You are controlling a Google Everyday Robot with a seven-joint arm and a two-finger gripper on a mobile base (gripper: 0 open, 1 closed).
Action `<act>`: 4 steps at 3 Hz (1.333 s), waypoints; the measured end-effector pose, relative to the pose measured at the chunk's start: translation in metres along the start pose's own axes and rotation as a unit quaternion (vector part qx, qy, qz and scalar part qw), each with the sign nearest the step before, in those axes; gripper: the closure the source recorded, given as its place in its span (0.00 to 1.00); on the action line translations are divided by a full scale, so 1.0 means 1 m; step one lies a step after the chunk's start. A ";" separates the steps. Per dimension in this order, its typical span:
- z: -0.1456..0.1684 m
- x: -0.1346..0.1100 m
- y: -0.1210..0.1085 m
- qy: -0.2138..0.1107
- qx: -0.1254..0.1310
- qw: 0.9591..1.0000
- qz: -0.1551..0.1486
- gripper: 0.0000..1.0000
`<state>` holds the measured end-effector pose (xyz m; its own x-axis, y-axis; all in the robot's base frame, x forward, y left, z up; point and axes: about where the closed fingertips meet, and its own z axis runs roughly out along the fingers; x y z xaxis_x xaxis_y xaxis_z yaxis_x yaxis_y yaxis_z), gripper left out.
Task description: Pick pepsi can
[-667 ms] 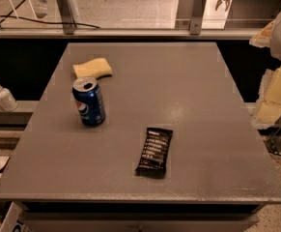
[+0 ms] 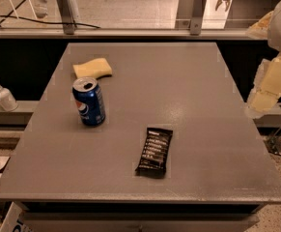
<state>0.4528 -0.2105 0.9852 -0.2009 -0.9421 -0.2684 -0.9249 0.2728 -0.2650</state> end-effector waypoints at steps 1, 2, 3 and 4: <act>0.013 -0.031 -0.010 -0.069 -0.009 0.998 0.002 0.00; 0.028 -0.070 0.000 -0.144 -0.052 0.988 0.006 0.00; 0.048 -0.114 0.024 -0.224 -0.097 0.970 -0.009 0.00; 0.076 -0.145 0.047 -0.286 -0.133 0.949 -0.025 0.00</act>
Offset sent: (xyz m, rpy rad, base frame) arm 0.0231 0.1270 -0.0085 0.5231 0.0842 0.1738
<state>0.4630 -0.0461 0.9409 -0.0165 -0.6723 -0.7401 -0.9927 0.0995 -0.0682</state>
